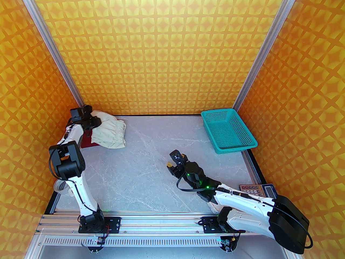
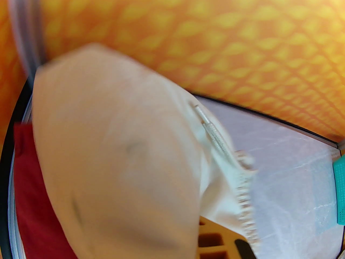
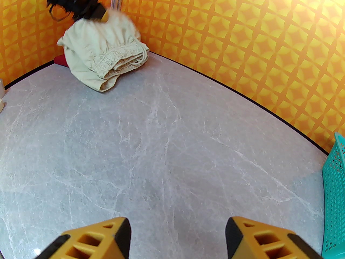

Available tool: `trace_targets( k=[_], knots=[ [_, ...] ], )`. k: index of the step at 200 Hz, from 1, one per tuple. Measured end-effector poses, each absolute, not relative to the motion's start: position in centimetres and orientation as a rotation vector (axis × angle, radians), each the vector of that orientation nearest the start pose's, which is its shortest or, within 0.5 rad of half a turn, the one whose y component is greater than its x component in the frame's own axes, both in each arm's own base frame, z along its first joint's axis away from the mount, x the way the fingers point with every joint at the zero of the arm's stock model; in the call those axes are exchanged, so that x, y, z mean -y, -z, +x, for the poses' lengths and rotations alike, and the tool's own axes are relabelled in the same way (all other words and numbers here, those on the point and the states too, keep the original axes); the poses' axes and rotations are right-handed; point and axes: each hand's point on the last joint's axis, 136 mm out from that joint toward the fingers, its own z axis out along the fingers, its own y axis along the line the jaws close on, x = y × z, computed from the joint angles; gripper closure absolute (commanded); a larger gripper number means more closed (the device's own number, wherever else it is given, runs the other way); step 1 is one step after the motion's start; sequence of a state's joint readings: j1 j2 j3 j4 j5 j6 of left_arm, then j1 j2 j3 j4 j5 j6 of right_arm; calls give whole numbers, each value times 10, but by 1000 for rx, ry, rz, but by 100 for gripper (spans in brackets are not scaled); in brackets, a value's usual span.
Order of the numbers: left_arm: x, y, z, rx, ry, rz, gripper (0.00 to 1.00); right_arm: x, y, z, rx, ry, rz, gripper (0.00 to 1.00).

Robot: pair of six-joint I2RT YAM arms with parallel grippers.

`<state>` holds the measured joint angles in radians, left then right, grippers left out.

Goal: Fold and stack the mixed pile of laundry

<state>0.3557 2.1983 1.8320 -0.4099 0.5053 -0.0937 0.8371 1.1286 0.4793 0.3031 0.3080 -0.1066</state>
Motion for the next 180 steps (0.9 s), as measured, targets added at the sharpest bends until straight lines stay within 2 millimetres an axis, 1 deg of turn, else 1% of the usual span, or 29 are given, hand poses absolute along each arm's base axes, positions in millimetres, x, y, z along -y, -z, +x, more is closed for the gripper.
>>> trace_targets(
  k=[9,22,36,44,51,62,85,90,96,100,112,133,147,161,170,180],
  knots=[
    [-134,-124,578,-2285,463,-287,100,-235,-171,282,-1785,-197,-682,38],
    [-141,-107,579,-2329,475,-302,100,-238,-169,284,-1795,-191,-690,37],
    [-144,-93,579,-2369,483,-309,100,-241,-167,287,-1811,-184,-700,37],
    [-146,-89,578,-2387,481,-312,100,-243,-167,289,-1820,-181,-703,37],
    [-147,-87,577,-2402,476,-314,100,-244,-167,290,-1828,-181,-704,37],
    [-150,-89,576,-2415,461,-311,100,-246,-169,292,-1837,-183,-701,37],
    [-156,-105,578,-2429,409,-292,100,-247,-171,293,-1848,-190,-690,37],
    [-158,-108,579,-2428,396,-287,91,-247,-170,293,-1852,-192,-688,37],
    [-161,-112,581,-2425,378,-279,76,-247,-170,293,-1856,-193,-686,37],
    [-162,-114,582,-2423,368,-277,70,-247,-169,292,-1860,-194,-685,36],
    [-167,-116,583,-2427,336,-278,63,-246,-167,292,-1871,-194,-681,35],
    [-175,-109,575,-2468,279,-324,43,-242,-162,291,-1897,-184,-668,32],
    [-181,-104,570,-2498,230,-354,38,-237,-161,291,-1910,-165,-653,31],
    [-185,-103,566,-2518,178,-380,37,-228,-163,289,-1910,-147,-627,30],
    [-185,-107,563,-2526,150,-389,37,-220,-166,289,-1909,-137,-594,29],
    [-185,-115,560,-2526,123,-397,37,-209,-169,290,-1910,-125,-553,29]
  ],
)
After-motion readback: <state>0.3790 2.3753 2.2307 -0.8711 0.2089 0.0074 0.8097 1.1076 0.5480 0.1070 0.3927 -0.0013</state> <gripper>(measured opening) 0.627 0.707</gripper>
